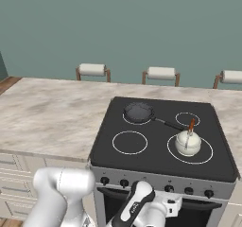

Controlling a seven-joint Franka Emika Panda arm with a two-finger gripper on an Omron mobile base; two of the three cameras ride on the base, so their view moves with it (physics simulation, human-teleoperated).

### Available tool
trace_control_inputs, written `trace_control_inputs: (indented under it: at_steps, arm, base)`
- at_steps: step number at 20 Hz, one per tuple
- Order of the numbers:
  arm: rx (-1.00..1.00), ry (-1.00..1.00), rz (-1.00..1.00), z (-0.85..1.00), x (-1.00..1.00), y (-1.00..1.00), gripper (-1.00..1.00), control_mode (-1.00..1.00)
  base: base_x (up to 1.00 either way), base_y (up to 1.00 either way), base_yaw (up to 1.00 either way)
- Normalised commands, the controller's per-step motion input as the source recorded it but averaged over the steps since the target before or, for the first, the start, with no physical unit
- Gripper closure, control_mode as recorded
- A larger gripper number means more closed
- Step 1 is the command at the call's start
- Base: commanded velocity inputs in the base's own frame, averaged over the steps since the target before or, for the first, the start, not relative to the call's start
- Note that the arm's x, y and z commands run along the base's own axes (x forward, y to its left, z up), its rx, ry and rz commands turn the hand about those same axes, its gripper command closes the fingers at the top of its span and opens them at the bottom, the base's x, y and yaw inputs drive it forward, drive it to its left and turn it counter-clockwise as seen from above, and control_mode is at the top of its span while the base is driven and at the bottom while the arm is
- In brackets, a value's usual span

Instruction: Pick the kettle from the counter and place it on a stove burner. Then turn the burner on.

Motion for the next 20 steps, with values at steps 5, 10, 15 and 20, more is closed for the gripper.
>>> trace_control_inputs:
  at_steps: [5, 10, 15, 20]
  arm:
    - [0.0, 0.0, 0.0, -0.08, 0.2, -0.32, -1.0, -1.0]
    - [0.0, 0.01, 0.01, -0.16, 0.18, -0.31, -1.0, -1.0]
    - [0.0, 0.01, 0.0, -0.02, 0.0, -0.02, -1.0, -1.0]
    - [0.0, 0.0, 0.0, -0.12, 0.0, 0.0, -1.0, -1.0]
  base:
    - [0.0, 0.0, 0.0]
    - [0.0, 0.0, 0.0]
    - [0.0, 0.0, 0.0]
    - [0.0, 0.0, 0.0]
